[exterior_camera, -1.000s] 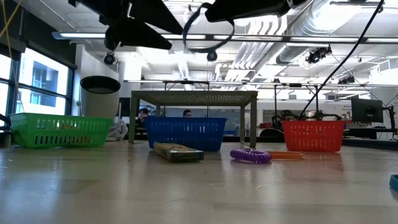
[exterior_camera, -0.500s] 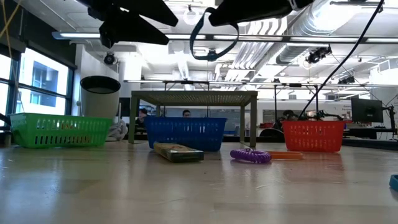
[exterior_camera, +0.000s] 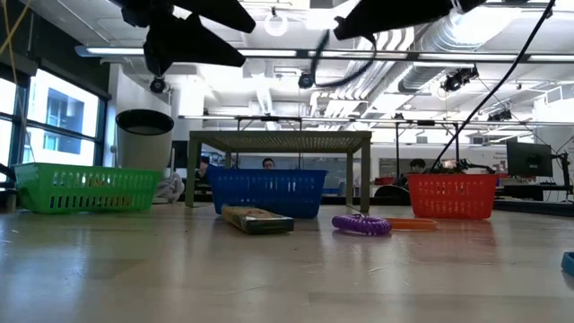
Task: Pick & Place Office Desk Supplies
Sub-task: Put the blue rubber band into the red bin, then put the crayon box into the blue bin
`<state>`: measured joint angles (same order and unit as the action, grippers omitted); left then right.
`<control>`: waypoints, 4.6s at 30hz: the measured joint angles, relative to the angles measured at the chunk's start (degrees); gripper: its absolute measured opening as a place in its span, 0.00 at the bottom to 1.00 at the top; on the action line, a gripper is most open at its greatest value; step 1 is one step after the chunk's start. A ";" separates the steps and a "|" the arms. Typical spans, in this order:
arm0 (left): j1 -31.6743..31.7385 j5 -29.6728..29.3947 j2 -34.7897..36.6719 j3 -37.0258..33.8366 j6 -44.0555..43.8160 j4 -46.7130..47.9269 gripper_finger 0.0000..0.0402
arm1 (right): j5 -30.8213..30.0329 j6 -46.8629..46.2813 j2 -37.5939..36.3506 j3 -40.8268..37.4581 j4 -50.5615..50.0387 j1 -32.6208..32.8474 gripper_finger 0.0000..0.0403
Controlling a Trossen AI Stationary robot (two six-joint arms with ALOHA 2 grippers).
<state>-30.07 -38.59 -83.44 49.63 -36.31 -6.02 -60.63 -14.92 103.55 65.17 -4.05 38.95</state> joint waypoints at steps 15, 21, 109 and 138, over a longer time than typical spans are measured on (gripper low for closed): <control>1.01 10.79 -0.02 0.02 -0.13 4.27 0.55 | -2.08 -29.18 -11.61 0.00 -28.04 -1.35 0.01; 1.01 10.82 -0.03 -0.15 -0.11 4.98 0.55 | -0.25 -37.02 -16.94 0.00 -38.42 -3.13 0.01; -2.25 16.89 -6.23 -0.31 7.46 6.81 0.55 | -3.79 -44.68 -20.93 -11.74 -27.25 9.49 0.26; 1.16 20.75 -10.37 -0.33 -5.29 3.73 0.84 | -1.93 -41.77 -19.85 -11.74 -22.67 8.55 0.25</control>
<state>-28.91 -17.84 -93.81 49.30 -41.61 -2.30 -62.57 -56.69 83.70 53.43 -26.72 47.51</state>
